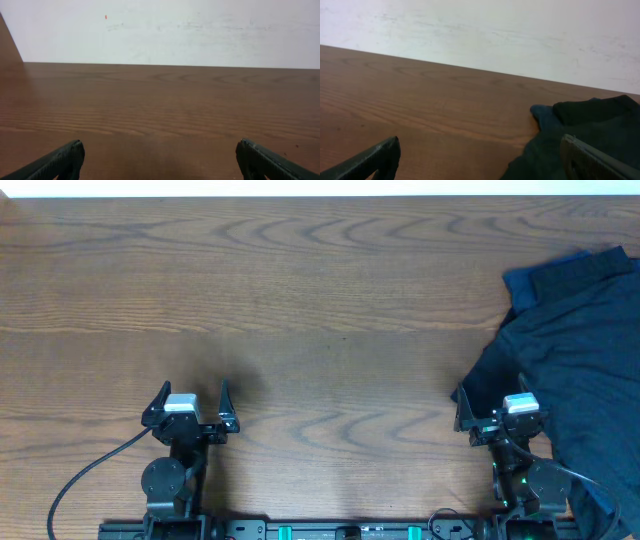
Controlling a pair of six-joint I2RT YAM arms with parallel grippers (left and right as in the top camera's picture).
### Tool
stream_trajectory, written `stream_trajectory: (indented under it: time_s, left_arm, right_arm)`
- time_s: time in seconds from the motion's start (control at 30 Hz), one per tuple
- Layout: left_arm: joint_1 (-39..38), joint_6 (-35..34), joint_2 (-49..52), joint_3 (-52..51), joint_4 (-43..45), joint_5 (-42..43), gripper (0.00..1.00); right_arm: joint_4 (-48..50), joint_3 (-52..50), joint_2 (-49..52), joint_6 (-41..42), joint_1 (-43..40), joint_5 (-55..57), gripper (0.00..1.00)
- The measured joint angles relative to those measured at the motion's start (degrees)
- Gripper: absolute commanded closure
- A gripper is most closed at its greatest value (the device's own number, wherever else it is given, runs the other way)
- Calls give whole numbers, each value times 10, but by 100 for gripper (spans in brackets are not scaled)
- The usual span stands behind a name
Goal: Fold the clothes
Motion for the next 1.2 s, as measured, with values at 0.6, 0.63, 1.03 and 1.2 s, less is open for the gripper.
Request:
stream_trajectory:
  time_s: [0.6, 0.63, 1.03, 1.2]
  left_arm:
    - [0, 0, 0, 0, 0, 0, 2]
    - [0, 0, 0, 0, 0, 0, 2]
    - [0, 0, 0, 0, 0, 0, 2]
    - [0, 0, 0, 0, 0, 0, 2]
  right_arm:
    - [-2, 0, 0, 0, 0, 11, 1]
    - [-2, 0, 0, 0, 0, 13, 1]
    - [-65, 54, 4, 23, 0, 12, 1]
    - [-142, 182, 51, 80, 0, 10, 1]
